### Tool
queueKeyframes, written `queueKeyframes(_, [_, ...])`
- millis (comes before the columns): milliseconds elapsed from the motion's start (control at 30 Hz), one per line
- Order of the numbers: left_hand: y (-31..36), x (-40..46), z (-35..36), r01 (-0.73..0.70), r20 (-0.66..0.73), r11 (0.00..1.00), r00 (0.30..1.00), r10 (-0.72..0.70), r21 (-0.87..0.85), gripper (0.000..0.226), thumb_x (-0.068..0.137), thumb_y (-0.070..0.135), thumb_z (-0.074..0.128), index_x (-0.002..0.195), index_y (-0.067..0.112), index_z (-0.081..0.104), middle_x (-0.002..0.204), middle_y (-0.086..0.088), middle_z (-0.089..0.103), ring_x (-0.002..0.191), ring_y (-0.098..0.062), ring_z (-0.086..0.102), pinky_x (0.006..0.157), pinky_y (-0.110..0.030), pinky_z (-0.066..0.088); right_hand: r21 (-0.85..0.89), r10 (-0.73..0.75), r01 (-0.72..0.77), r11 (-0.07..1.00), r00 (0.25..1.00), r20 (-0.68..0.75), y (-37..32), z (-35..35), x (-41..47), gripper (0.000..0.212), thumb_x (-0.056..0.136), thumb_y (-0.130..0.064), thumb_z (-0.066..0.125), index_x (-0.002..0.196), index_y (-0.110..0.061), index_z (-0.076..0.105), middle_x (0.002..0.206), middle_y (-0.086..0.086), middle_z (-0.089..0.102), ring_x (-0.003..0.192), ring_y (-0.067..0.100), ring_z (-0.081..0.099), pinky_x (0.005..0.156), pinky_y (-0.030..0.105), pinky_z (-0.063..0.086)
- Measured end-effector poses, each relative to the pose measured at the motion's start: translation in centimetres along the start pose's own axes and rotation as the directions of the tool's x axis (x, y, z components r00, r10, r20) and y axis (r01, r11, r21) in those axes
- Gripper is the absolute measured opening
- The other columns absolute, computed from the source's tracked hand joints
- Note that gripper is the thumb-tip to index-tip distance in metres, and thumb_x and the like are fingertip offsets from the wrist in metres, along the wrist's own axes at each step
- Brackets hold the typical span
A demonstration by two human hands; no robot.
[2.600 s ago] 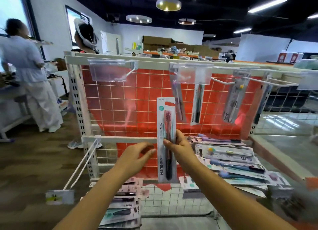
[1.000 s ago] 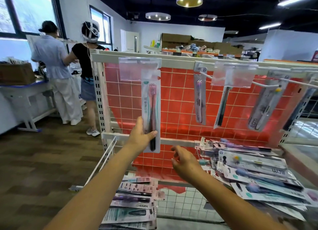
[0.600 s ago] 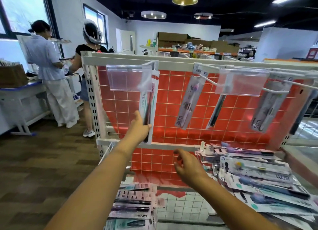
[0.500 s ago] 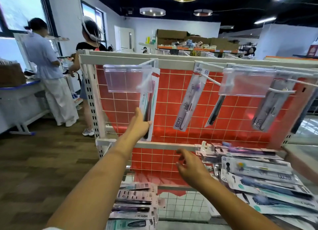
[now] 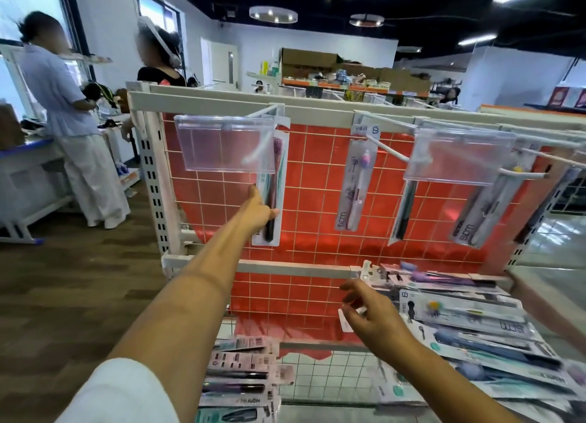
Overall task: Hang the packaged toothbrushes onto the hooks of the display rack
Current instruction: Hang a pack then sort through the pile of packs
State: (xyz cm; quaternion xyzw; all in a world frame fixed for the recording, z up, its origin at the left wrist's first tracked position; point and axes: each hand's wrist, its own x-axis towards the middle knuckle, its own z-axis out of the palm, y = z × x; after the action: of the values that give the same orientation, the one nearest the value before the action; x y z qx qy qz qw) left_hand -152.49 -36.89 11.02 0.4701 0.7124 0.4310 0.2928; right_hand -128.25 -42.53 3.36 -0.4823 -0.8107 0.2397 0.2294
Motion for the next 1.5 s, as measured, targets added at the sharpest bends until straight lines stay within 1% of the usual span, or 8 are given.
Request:
queueKeyframes(100, [0.0,-0.1,0.3,-0.008,0.003,1.000,1.000,0.008,-0.027,0.068,0.093,0.013,0.056,0.144,0.010,0.011,0.114,-0.006,0.054,0.087,-0.020,0.052,0.076,-0.020,0.043,0.016,-0.007,0.007,1.000,1.000,-0.006,0.2,-0.2,-0.5,0.031,0.094,-0.017,0.052,0.124,-0.023,0.048,0.105,-0.008,0.056,0.096,0.008,0.055,0.075,0.016,0.047])
queueKeyframes(200, [-1.5,-1.4,0.6,0.112,0.152,0.993,0.983,-0.104,-0.046,0.088,0.086,0.016,0.064,0.148,0.008,0.002,0.143,-0.018,0.038,0.120,-0.033,0.048,0.101,-0.043,0.040,0.028,-0.027,0.027,0.999,1.000,0.000,0.2,-0.3,-0.9,0.031,0.094,-0.017,0.052,0.124,-0.024,0.048,0.105,-0.008,0.056,0.097,0.008,0.054,0.073,0.013,0.045])
queueKeyframes(267, [-3.4,-2.6,1.1,0.187,0.280,0.979,0.938,-0.202,0.078,0.094,0.084,0.019,0.066,0.150,0.016,-0.003,0.137,-0.018,0.045,0.113,-0.031,0.054,0.100,-0.047,0.043,0.036,-0.051,0.050,0.998,0.999,0.016,0.0,-0.4,-1.1,0.031,0.094,-0.018,0.052,0.124,-0.024,0.048,0.106,-0.009,0.055,0.099,0.008,0.053,0.072,0.011,0.042])
queueKeyframes(367, [-5.4,-4.9,2.4,0.123,0.296,0.927,0.925,-0.236,0.354,0.076,0.088,0.024,0.063,0.148,0.011,0.018,0.140,-0.014,0.042,0.113,-0.026,0.052,0.099,-0.038,0.043,0.024,-0.075,0.074,0.997,0.996,0.042,-0.1,-0.4,-1.6,0.033,0.093,-0.019,0.053,0.125,-0.025,0.047,0.109,-0.011,0.052,0.104,0.008,0.052,0.083,0.014,0.043])
queueKeyframes(467, [-6.0,-7.2,3.9,-0.067,0.300,0.853,0.948,-0.108,0.517,0.060,0.090,0.030,0.059,0.141,0.013,0.033,0.143,-0.009,0.042,0.125,-0.025,0.045,0.101,-0.034,0.037,-0.049,-0.099,0.101,0.994,0.994,0.048,0.0,-0.2,-2.0,0.038,0.093,-0.020,0.054,0.129,-0.023,0.046,0.118,-0.006,0.054,0.108,0.010,0.050,0.094,0.026,0.043])
queueKeyframes(633, [-4.7,-11.9,5.7,-0.312,0.327,0.645,0.940,0.101,0.698,0.058,0.093,0.036,0.052,0.144,0.021,0.029,0.147,-0.002,0.038,0.133,-0.021,0.037,0.108,-0.035,0.034,-0.149,-0.130,0.138,0.979,0.990,0.059,0.8,0.0,-3.1,0.045,0.092,-0.024,0.054,0.135,-0.023,0.042,0.131,-0.005,0.051,0.118,0.012,0.047,0.102,0.032,0.041])
queueKeyframes(967, [-2.1,-16.4,10.1,-0.543,0.401,0.507,0.838,0.369,0.669,0.054,0.095,0.038,0.047,0.143,0.021,0.031,0.136,0.001,0.046,0.124,-0.016,0.043,0.103,-0.034,0.040,-0.134,-0.095,0.096,0.986,0.995,0.013,5.0,-2.5,-5.5,0.039,0.093,-0.020,0.053,0.132,-0.021,0.047,0.131,-0.003,0.052,0.120,0.014,0.048,0.100,0.028,0.040])
queueKeyframes(1500, [-0.1,-16.5,20.6,-0.636,0.559,0.502,0.766,0.318,0.586,0.045,0.095,0.038,0.045,0.137,0.023,0.037,0.130,-0.001,0.050,0.118,-0.020,0.047,0.096,-0.034,0.043,-0.281,-0.002,0.022,0.959,0.997,0.072,15.1,-11.9,-7.3,0.044,0.090,-0.023,0.057,0.132,-0.018,0.046,0.136,-0.002,0.042,0.125,0.016,0.042,0.101,0.026,0.034])
